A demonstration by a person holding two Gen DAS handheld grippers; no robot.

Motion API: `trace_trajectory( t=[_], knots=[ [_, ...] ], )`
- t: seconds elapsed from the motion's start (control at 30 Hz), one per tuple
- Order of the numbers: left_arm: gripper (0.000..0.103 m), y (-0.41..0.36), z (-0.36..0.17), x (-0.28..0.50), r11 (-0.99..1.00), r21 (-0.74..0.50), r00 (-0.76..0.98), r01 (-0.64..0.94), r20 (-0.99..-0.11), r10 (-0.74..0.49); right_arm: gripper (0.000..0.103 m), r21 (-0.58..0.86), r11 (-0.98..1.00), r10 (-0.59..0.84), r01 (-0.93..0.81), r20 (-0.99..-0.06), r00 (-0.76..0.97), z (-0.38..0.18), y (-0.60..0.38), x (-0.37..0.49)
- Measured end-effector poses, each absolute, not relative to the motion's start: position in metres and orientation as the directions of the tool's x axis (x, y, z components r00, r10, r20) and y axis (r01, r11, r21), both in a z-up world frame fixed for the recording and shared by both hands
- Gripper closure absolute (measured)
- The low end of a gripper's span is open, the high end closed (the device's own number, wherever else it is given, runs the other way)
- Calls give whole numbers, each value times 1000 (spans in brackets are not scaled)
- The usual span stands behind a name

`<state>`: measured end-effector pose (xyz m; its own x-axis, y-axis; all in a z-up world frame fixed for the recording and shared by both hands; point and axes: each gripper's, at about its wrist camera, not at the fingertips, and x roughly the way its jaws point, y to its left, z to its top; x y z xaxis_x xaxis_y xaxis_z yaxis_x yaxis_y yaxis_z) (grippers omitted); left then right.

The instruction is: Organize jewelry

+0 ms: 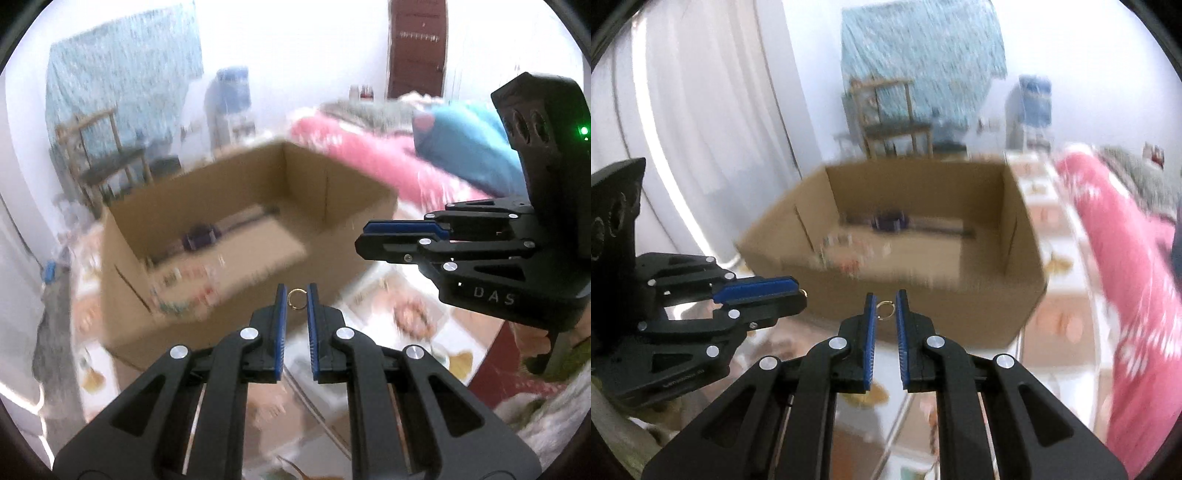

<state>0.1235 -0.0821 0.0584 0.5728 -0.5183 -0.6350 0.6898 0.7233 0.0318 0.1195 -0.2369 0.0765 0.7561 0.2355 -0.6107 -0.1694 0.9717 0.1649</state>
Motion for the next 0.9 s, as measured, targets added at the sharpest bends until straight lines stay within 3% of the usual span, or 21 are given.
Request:
trace_trajectory(
  t=[0.13, 0.5, 0.63, 0.9],
  knots=[
    [93, -87, 69, 156, 755, 17, 611, 655, -600, -516, 92, 124, 974, 224, -187, -586, 778, 90, -237, 156],
    [89, -102, 40, 239, 814, -107, 537, 571, -702, -469, 91, 206, 969, 246, -140, -697, 673, 61, -261, 254],
    [78, -101, 39, 239, 815, -118, 550, 567, -682, -481, 88, 234, 964, 254, -126, -676, 691, 63, -273, 254],
    [74, -76, 54, 226, 832, -141, 600, 537, -630, -493, 83, 248, 965, 223, -83, -612, 759, 87, -302, 227]
  ],
)
